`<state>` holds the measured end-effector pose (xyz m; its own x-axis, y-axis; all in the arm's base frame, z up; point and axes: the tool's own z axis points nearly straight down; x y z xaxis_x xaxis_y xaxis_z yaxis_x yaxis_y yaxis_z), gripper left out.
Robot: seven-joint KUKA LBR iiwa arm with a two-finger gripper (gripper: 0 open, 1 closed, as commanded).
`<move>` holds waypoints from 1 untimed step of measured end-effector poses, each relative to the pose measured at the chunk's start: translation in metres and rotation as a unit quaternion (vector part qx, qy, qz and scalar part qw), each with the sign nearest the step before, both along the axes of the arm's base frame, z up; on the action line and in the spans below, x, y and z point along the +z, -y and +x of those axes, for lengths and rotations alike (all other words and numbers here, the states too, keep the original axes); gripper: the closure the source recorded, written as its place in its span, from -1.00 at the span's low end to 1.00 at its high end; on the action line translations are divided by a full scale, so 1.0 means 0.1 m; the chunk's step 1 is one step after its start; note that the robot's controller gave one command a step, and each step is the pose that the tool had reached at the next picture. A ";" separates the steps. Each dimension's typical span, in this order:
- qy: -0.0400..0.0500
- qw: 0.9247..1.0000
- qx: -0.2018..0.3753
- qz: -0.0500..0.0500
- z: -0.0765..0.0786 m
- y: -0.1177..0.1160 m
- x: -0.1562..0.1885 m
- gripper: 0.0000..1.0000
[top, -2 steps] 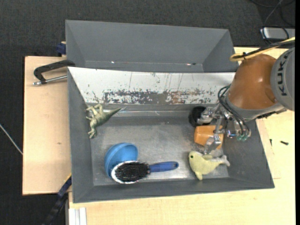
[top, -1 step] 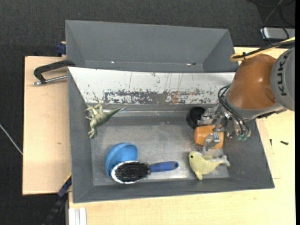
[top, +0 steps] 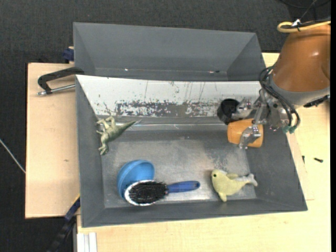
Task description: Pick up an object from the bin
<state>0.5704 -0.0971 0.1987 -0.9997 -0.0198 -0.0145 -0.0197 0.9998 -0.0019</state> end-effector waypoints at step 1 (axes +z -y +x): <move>0.000 1.000 -0.016 0.001 0.02 -0.07 0.72 1.00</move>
Offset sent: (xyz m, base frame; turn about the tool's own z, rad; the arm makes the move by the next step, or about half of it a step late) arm -0.0010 0.0062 0.0659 0.0330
